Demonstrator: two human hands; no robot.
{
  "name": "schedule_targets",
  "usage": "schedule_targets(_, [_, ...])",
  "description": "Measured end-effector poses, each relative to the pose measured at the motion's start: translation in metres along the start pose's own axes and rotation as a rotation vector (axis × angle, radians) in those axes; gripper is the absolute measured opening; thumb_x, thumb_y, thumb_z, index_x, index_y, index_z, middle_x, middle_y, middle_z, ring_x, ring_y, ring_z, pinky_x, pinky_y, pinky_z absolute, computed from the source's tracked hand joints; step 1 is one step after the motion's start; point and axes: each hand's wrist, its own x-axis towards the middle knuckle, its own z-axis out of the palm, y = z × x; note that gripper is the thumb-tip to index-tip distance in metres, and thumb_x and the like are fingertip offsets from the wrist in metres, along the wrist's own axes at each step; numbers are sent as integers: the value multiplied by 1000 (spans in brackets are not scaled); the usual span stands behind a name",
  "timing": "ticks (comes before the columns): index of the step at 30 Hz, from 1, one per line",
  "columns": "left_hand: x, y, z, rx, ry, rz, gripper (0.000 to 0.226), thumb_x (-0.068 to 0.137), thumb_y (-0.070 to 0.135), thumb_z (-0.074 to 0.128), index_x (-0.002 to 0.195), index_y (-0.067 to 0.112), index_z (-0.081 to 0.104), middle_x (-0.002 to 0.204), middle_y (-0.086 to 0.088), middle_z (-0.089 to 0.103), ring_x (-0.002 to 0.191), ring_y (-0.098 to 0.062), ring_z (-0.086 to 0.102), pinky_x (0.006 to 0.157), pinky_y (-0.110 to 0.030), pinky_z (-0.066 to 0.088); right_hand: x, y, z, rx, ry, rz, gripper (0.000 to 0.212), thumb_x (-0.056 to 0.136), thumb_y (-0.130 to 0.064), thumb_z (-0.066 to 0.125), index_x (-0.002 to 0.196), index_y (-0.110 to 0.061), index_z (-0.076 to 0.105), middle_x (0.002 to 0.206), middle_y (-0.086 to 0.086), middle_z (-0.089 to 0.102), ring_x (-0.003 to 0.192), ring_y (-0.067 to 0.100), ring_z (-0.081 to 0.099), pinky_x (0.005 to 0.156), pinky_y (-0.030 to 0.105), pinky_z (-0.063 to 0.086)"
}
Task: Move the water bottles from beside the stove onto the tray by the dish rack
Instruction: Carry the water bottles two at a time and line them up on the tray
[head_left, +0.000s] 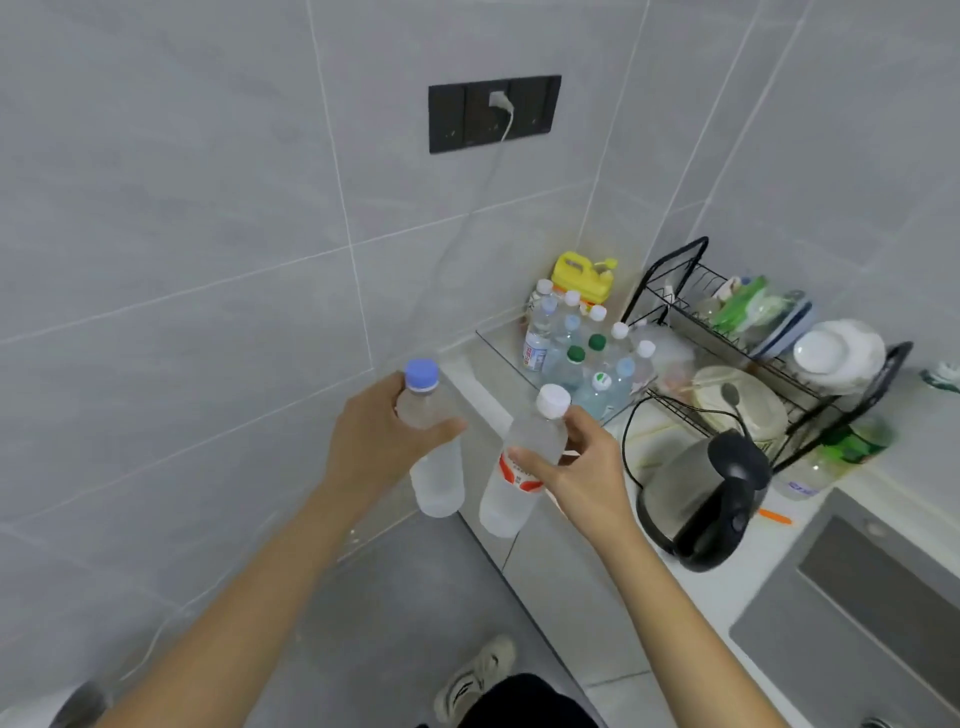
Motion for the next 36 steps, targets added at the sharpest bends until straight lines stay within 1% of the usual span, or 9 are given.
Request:
schedule_targets(9, [175,34,61,58,-7,37,54,62,62,85,99,26,69,89,7,76,85,-15,73,81,-48,60,181,5,-17,-31,68,-12,55,72,-25,94,118,-32,65,108,-15,74,102,10,71,93,44,60])
schedule_targets(14, [244,42,93,55,-22,69,45,74,49,90,105,24,68,88,16,70,89,-17,69,76,-35,53,245,13,-21,-68,162,-14,66,63,-48,87,124,-32,66,113,-13,73,108,15,69,94,49,58])
schedule_targets(17, [281,40,114,32,-60,98,53,66,62,84,100,27,65,91,12,71,91,-17,69,79,-36,54,277,22,-19,-108,193,0,64,64,-49,88,123,-37,65,113,-14,74,107,16,70,92,50,59])
schedule_targets(19, [305,33,129,35,-91,119,60,61,67,78,102,25,65,94,10,72,93,-19,69,84,-40,56,292,28,-16,-143,204,9,60,67,-44,89,121,-38,65,114,-16,74,108,13,69,92,49,59])
schedule_targets(22, [339,18,150,36,-170,104,50,66,53,87,101,25,65,96,8,73,94,-20,69,84,-40,57,310,40,-9,-193,234,43,53,70,-37,90,118,-30,66,108,-12,74,102,12,69,89,48,58])
schedule_targets(26, [374,-2,174,43,-263,89,44,68,40,91,102,25,67,100,6,76,97,-21,72,84,-37,57,325,54,7,-269,261,115,64,66,-41,89,124,-31,63,114,-13,73,108,14,68,93,46,57])
schedule_targets(31, [397,-23,200,102,-403,85,51,63,45,87,104,30,63,98,-1,77,92,-31,75,82,-44,61,334,68,29,-415,260,255,66,65,-46,89,123,-34,60,119,-10,72,110,21,67,91,46,57])
schedule_targets(34, [400,-34,212,144,-459,98,56,69,37,90,118,27,66,109,0,76,102,-29,72,87,-43,59,334,78,39,-490,258,345,62,67,-45,91,119,-30,60,121,-6,73,106,24,68,83,38,54])
schedule_targets(36, [401,-44,217,184,-501,82,53,67,37,89,113,28,65,103,2,75,97,-29,72,79,-39,59,334,83,43,-568,240,362,57,68,-47,90,111,-30,57,109,-5,73,99,26,69,72,35,51])
